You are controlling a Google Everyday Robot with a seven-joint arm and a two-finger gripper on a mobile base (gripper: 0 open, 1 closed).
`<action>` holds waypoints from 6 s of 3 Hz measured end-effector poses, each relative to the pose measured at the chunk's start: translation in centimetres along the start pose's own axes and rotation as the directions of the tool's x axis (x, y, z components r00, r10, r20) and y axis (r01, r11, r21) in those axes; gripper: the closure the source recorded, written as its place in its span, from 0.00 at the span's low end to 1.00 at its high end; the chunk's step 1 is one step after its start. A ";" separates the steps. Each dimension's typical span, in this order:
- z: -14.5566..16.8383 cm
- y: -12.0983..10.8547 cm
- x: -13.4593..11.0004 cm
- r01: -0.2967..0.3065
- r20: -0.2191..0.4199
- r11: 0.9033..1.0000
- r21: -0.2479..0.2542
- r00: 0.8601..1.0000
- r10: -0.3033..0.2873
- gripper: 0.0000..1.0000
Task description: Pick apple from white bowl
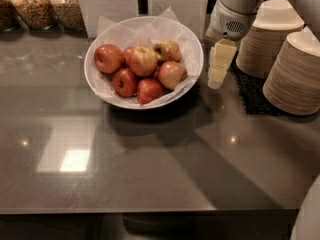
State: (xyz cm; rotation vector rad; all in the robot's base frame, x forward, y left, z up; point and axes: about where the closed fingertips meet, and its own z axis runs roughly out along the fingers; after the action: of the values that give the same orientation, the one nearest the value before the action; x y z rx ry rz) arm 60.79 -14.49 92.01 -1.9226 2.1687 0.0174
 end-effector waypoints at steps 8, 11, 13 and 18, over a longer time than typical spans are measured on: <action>-0.5 -6.4 -12.5 0.336 0.309 0.926 0.174 0.874 -0.375 0.00; -0.4 -3.2 -16.0 0.319 0.351 0.941 0.111 0.874 -0.337 0.00; 1.0 -3.4 -15.8 0.292 0.365 0.953 0.082 0.881 -0.301 0.00; 4.8 -3.3 -14.9 0.257 0.384 0.967 -0.001 0.893 -0.237 0.66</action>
Offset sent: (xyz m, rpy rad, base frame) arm 0.0141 0.0496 -0.0056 -0.0965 0.0019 0.0634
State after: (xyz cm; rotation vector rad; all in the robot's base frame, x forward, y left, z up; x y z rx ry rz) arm 66.36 0.46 90.64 -2.0096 1.6783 0.3747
